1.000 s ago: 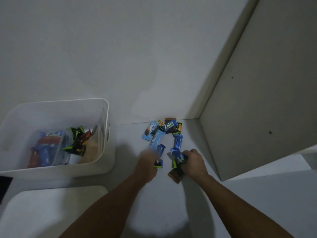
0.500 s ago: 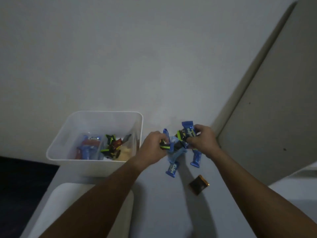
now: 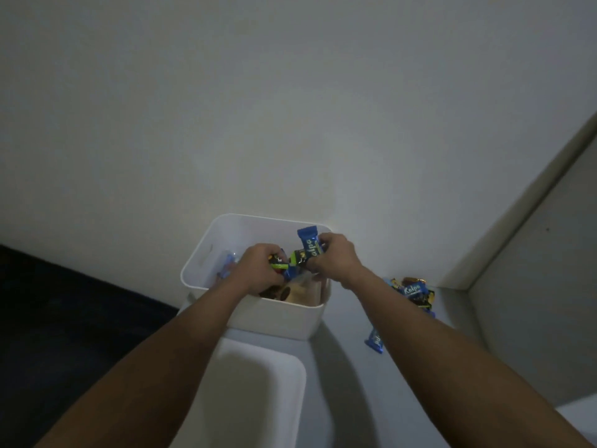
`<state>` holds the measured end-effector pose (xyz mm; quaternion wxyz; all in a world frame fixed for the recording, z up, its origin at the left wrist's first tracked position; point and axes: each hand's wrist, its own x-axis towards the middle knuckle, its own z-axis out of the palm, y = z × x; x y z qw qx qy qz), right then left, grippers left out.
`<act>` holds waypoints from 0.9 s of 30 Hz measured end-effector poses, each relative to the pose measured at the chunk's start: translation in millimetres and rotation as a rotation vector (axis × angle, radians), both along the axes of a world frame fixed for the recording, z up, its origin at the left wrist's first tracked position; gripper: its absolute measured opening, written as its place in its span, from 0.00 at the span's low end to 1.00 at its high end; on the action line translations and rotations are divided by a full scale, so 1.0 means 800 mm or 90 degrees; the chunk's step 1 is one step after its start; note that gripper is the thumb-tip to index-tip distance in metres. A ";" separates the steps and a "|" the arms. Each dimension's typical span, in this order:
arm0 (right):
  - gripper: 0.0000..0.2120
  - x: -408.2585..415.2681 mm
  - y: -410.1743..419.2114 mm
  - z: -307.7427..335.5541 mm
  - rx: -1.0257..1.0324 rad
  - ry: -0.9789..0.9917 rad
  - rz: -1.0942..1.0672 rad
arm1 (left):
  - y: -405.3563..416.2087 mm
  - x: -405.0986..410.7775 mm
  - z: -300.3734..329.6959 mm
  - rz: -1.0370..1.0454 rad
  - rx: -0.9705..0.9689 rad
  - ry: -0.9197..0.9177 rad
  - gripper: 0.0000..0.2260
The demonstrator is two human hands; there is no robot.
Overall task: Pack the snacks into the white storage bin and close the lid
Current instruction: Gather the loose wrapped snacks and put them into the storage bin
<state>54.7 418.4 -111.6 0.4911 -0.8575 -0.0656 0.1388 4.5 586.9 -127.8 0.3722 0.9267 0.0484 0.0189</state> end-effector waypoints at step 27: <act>0.04 0.026 -0.235 -0.062 -0.129 0.151 -0.241 | -0.181 0.061 -0.044 -0.104 -0.078 -0.087 0.12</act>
